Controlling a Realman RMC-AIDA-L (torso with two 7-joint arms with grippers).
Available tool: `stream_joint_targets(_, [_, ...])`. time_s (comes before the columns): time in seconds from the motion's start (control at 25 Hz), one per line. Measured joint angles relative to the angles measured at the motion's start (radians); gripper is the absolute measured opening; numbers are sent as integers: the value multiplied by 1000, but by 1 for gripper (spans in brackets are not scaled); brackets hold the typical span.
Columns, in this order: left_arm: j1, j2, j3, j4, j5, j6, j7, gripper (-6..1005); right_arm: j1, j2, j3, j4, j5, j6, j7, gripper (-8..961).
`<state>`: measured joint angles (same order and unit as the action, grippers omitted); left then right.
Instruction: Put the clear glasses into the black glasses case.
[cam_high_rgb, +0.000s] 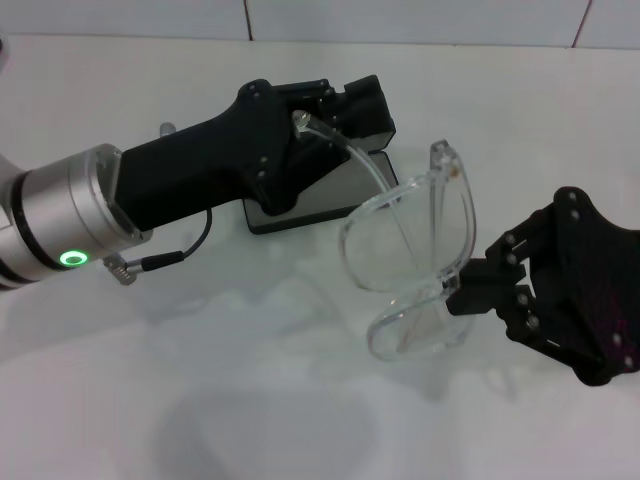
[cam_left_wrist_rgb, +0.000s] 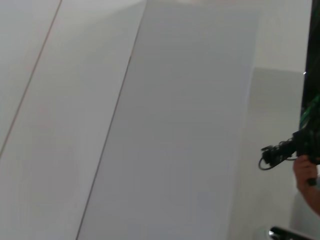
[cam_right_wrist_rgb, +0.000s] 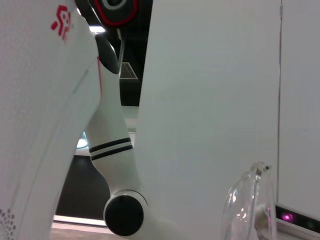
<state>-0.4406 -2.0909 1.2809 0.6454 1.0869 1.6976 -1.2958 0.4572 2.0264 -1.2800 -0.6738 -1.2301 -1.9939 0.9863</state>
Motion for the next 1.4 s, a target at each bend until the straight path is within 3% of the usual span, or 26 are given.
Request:
stream_joint_targets(0.64, [0, 0, 87, 81, -6, 34, -3, 144, 1, -1, -2, 3, 1, 54, 3, 38])
stream_joint_targets(1.2, [1, 0, 104, 109, -7, 34, -2, 144, 6, -4, -2, 4, 1, 97, 8, 37])
stream_joint_targets(1.4, [5, 1, 56, 106, -6, 29, 5, 144, 9, -4, -2, 3, -1, 87, 9, 37])
